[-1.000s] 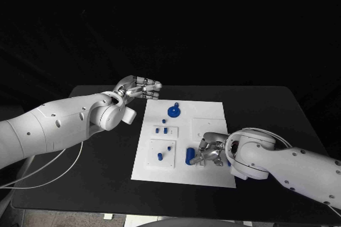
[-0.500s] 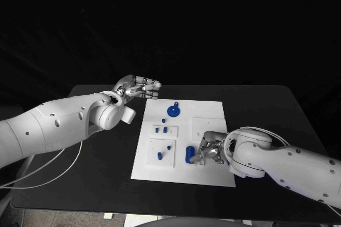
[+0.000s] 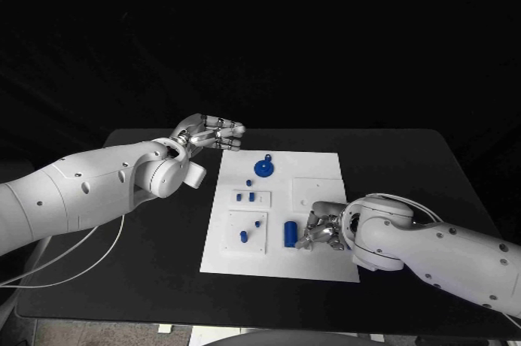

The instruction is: Assemble the parts on the task board

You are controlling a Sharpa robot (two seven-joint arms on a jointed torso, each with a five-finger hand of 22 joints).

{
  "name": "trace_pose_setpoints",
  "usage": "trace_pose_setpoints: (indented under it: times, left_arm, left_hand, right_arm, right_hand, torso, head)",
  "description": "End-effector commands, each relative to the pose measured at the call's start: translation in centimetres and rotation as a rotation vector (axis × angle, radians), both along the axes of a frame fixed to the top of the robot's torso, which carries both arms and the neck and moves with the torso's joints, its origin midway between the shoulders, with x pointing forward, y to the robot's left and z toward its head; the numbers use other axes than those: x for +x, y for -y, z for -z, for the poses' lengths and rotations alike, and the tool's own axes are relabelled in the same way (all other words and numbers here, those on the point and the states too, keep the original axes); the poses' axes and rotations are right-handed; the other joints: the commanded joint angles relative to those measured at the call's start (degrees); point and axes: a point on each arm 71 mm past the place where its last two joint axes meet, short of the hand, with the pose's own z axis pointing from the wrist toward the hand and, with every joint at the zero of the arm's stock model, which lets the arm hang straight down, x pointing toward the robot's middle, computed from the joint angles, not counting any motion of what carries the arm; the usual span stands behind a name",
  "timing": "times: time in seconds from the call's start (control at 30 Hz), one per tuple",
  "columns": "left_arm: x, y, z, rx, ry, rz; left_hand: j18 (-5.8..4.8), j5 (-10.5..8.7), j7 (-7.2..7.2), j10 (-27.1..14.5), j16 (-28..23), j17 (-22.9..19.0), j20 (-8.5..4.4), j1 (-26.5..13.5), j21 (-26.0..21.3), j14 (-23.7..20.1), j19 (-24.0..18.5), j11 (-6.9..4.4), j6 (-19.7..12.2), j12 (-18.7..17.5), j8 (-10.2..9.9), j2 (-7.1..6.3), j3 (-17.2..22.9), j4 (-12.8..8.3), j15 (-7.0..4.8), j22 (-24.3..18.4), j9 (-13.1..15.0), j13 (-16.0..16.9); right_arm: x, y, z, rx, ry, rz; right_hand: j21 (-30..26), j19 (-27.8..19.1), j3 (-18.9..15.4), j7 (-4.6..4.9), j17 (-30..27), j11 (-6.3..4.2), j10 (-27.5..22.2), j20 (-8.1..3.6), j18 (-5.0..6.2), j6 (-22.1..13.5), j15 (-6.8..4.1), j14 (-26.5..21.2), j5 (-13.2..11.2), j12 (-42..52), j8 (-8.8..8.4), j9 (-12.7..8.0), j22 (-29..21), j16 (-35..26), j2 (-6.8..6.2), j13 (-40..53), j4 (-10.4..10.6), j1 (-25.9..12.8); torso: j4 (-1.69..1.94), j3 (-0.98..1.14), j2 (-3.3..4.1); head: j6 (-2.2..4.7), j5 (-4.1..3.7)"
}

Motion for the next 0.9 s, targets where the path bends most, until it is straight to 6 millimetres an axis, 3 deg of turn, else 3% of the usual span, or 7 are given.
trace_pose_setpoints:
  times: [0.03,0.37,0.57,0.83,0.9]
  left_arm:
    - [-0.1,0.2,-0.1,-0.003,0.002,0.016]
    - [-0.1,0.1,-0.1,-0.002,0.001,0.017]
    - [0.0,0.1,0.0,-0.001,0.000,0.016]
    - [0.0,0.0,0.0,0.000,0.002,0.012]
    - [0.0,-0.1,0.0,0.000,0.004,0.011]
  left_hand:
    - [1.14,0.15,-0.14,-0.3,-0.2,0.0,0.11,-0.1,0.0,-0.2,0.1,-0.09,-0.1,0.0,-0.2,0.42,0.0,-0.2,0.02,-0.1,-0.1,0.0]
    - [1.14,0.15,-0.14,-0.3,-0.2,0.0,0.11,-0.1,0.0,-0.2,0.1,-0.09,-0.1,0.0,-0.2,0.42,0.0,-0.2,0.02,-0.1,-0.1,0.0]
    - [1.14,0.15,-0.14,-0.3,-0.2,0.0,0.11,-0.1,0.0,-0.2,0.1,-0.09,-0.1,0.0,-0.2,0.42,0.0,-0.2,0.02,-0.1,-0.1,0.0]
    - [1.14,0.15,-0.14,-0.3,-0.2,0.0,0.11,-0.1,0.0,-0.2,0.1,-0.09,-0.1,0.0,-0.2,0.42,0.0,-0.2,0.02,-0.1,-0.1,0.0]
    - [1.14,0.15,-0.14,-0.3,-0.2,0.0,0.11,-0.1,0.0,-0.2,0.1,-0.09,-0.1,0.0,-0.2,0.42,0.0,-0.2,0.02,-0.1,-0.1,0.0]
  right_arm:
    - [-0.1,0.1,0.2,-0.026,-0.022,-0.016]
    - [-0.1,0.2,0.6,-0.020,-0.046,-0.009]
    - [-0.2,0.4,0.7,-0.005,-0.055,-0.004]
    - [-0.3,1.5,0.3,0.095,-0.064,0.027]
    - [-0.1,2.1,-0.1,0.129,-0.060,0.039]
  right_hand:
    - [0.0,3.1,-0.9,-0.15,-0.1,0.15,0.3,-0.53,-0.79,0.4,-0.39,-0.1,0.3,-0.3,-0.30,0.0,3.1,-0.4,-0.21,0.1,0.0,-0.3]
    - [-0.1,3.1,-5.0,-0.07,-0.3,0.21,0.4,-0.53,-0.76,0.4,-0.38,-0.1,0.8,-0.5,-0.31,-0.2,3.0,-0.4,-0.53,0.4,2.1,-0.4]
    - [-0.1,3.1,-5.7,-0.07,-0.3,0.21,0.4,-0.53,-0.74,0.4,-0.39,-0.2,0.8,-0.6,-0.31,-0.2,2.9,-0.4,-0.81,0.5,2.3,-0.2]
    - [-0.9,3.0,-6.1,0.50,-0.6,0.70,-0.2,-0.38,-0.53,-1.3,-0.19,-0.2,0.9,-0.8,-0.26,0.7,2.7,-0.8,-2.71,0.4,4.1,0.6]
    - [-1.1,3.0,-6.2,1.23,-0.5,1.12,-0.3,-0.25,-0.35,-3.4,0.00,-0.2,0.8,-0.7,-0.31,1.0,2.7,-0.7,-3.74,0.5,5.1,0.7]
  torso:
    - [0.03,0.02,0.00]
    - [-0.03,-0.02,-0.03]
    - [0.03,0.00,-0.01]
    - [-0.09,0.00,-0.07]
    - [-0.09,0.01,-0.06]
  head:
    - [-0.04,-0.03]
    - [-0.14,0.03]
    - [-0.13,0.00]
    - [0.23,-0.35]
    - [0.35,-0.59]
